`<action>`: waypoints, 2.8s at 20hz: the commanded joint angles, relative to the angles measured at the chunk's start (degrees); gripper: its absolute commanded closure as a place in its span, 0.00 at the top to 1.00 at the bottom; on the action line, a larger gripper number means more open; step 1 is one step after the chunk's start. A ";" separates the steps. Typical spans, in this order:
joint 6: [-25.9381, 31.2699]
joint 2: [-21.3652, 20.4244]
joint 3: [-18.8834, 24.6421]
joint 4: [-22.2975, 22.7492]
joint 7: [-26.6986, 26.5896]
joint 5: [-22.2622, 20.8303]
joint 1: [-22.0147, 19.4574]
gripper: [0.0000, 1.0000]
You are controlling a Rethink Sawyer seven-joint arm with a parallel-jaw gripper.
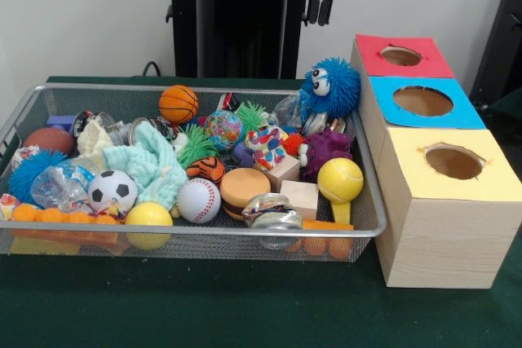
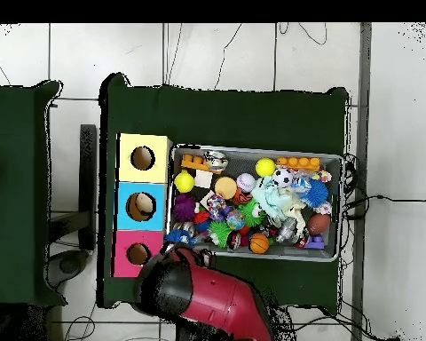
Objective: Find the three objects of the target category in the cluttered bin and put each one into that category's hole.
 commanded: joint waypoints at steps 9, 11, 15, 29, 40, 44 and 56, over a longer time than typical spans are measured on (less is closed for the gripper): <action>-5.40 3.73 15.25 -1.26 -5.16 -12.64 -12.85 0.00; -5.33 4.48 16.52 -2.22 -5.16 -14.18 -14.46 0.00; -5.48 5.77 18.92 -3.86 -5.24 -17.24 -17.62 0.00; -4.75 8.01 24.21 -9.42 -5.20 -26.25 -25.18 0.00; -6.51 7.16 27.90 -10.27 -3.84 -31.80 -29.25 0.00; -8.71 7.01 28.45 -10.31 -2.69 -33.84 -30.11 0.00; -12.66 10.06 29.99 -13.90 -0.96 -38.28 -31.91 0.00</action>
